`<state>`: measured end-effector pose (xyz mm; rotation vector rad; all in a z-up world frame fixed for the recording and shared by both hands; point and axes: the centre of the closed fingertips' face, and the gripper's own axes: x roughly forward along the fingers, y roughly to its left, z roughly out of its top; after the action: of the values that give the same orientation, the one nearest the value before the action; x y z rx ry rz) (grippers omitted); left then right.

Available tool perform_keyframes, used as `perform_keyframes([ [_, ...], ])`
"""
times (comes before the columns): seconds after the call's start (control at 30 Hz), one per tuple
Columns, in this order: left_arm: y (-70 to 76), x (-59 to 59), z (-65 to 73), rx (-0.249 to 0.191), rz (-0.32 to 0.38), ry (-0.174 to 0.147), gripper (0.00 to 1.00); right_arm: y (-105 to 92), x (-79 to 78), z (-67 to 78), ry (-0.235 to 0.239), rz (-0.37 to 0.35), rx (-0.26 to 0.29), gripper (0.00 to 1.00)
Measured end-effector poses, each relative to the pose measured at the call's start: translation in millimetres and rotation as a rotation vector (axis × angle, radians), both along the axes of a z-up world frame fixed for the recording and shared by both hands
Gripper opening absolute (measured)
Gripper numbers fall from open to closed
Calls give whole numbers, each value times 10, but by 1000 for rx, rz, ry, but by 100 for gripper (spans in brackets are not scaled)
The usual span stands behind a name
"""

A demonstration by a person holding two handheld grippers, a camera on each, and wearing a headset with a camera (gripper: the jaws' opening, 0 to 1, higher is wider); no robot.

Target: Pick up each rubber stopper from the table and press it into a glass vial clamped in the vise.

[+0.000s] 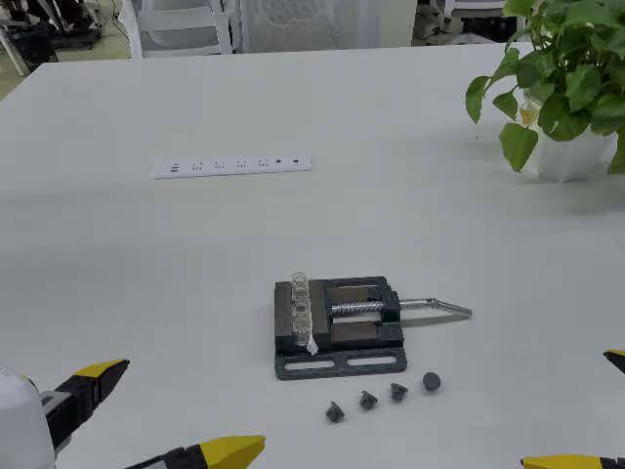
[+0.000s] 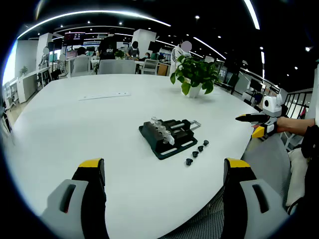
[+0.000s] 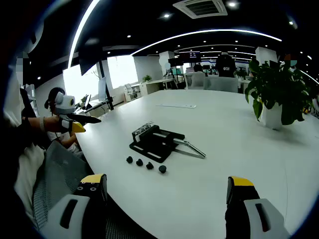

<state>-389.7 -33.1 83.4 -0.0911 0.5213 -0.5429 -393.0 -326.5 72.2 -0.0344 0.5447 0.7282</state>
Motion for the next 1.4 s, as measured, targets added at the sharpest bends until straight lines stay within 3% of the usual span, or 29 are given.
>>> perform_keyframes([
  [0.37, 29, -29, 16, 4, -9, -11, 99, 18, 36, 36, -10, 9, -16, 100],
  [1.4, 11, -63, -41, 44, -52, 14, 99, 3, 74, -70, 2, 67, -90, 100],
])
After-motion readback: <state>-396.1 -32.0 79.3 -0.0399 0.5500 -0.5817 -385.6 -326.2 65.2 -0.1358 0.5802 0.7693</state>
